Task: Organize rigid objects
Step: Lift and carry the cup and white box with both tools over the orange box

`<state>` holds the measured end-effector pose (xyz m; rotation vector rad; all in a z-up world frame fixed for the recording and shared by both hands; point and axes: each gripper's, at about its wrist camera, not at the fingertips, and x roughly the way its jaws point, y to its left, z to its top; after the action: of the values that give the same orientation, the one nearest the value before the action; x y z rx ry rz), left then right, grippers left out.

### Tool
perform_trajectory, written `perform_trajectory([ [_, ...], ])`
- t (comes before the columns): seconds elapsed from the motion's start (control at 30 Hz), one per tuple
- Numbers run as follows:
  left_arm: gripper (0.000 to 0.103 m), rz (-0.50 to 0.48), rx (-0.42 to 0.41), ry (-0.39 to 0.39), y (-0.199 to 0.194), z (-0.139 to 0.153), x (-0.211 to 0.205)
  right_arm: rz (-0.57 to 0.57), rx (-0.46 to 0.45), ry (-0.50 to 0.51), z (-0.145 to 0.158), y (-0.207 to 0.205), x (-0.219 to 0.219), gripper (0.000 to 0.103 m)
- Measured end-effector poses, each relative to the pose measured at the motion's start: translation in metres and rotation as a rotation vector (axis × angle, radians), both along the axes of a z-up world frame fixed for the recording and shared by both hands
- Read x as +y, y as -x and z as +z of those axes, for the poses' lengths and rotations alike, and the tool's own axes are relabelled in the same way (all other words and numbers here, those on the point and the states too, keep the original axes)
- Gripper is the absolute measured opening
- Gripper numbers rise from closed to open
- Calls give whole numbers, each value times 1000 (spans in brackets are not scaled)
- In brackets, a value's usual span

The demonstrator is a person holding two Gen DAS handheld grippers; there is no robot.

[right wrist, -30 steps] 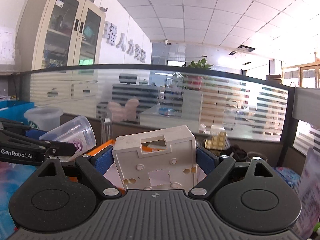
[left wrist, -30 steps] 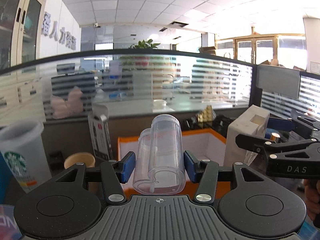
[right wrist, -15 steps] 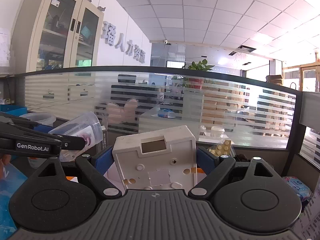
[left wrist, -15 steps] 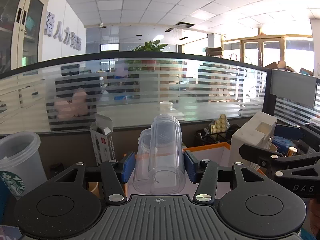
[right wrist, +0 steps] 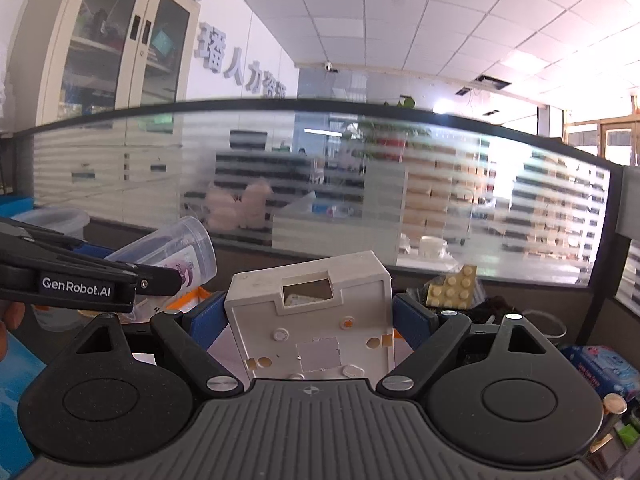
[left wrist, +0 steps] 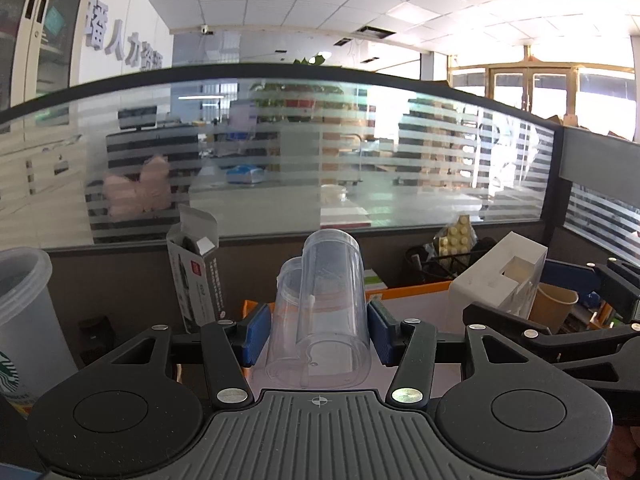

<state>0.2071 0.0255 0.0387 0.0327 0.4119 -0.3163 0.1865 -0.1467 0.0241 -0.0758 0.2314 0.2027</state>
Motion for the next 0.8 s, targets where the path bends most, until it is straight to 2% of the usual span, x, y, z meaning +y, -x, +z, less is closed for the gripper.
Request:
perform_trajectory([
  [0.33, 51, -9, 100, -8, -22, -36, -6, -11, 82, 16, -31, -16, 3, 86],
  [0.8, 51, -4, 167, -20, -41, -59, -10, -23, 155, 25, -53, -41, 7, 86],
])
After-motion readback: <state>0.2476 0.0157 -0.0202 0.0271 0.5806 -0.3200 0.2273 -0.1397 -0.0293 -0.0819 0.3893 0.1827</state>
